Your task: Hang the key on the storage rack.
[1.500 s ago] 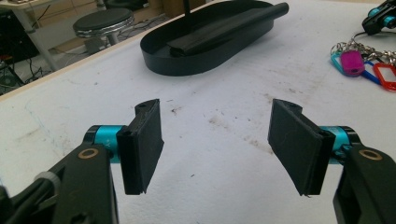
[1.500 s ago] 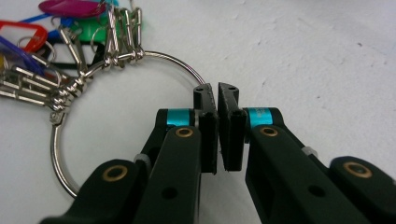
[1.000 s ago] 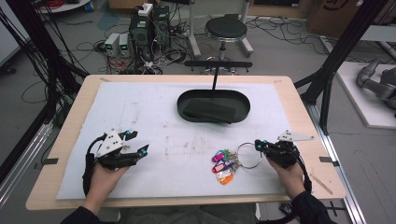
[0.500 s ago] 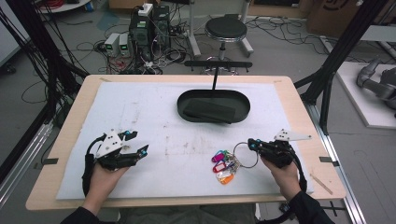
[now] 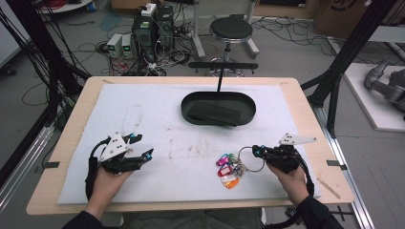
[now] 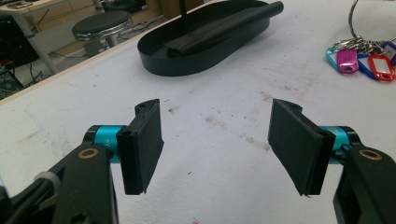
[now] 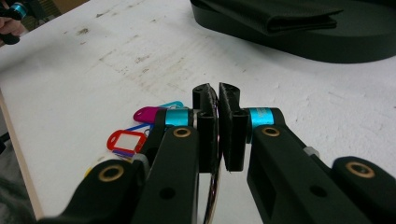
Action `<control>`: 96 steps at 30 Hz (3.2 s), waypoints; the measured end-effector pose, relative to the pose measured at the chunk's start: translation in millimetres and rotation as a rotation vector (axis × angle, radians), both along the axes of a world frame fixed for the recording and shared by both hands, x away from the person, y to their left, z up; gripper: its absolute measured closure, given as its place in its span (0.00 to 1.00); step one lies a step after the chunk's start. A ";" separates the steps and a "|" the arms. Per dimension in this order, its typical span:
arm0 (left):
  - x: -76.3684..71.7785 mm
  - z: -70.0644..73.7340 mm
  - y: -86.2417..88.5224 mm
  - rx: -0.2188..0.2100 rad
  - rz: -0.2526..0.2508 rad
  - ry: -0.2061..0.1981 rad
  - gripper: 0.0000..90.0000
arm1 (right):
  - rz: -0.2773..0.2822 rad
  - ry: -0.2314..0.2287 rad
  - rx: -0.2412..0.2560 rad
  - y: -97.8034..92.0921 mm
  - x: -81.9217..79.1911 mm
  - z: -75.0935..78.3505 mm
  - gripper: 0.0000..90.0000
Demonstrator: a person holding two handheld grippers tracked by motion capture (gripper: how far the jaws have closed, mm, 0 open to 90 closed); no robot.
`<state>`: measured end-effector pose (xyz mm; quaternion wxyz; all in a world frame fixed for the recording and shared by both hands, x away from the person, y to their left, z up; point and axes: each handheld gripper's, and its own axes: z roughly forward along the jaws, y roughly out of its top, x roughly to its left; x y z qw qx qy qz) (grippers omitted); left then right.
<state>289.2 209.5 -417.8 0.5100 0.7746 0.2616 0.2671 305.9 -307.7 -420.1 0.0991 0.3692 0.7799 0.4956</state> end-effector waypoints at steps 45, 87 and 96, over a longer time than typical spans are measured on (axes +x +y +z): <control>0.5 -0.4 1.4 -0.007 -0.001 0.003 0.39 | 0.010 -0.239 0.027 -5.6 26.1 86.1 0.98; 1.6 -4.0 3.0 -0.003 -0.010 0.015 0.39 | -0.046 -0.324 0.007 1.1 94.9 142.0 0.98; 0.5 -4.4 4.3 0.001 -0.008 0.014 0.39 | -0.081 -0.327 -0.005 4.9 110.5 143.0 0.98</control>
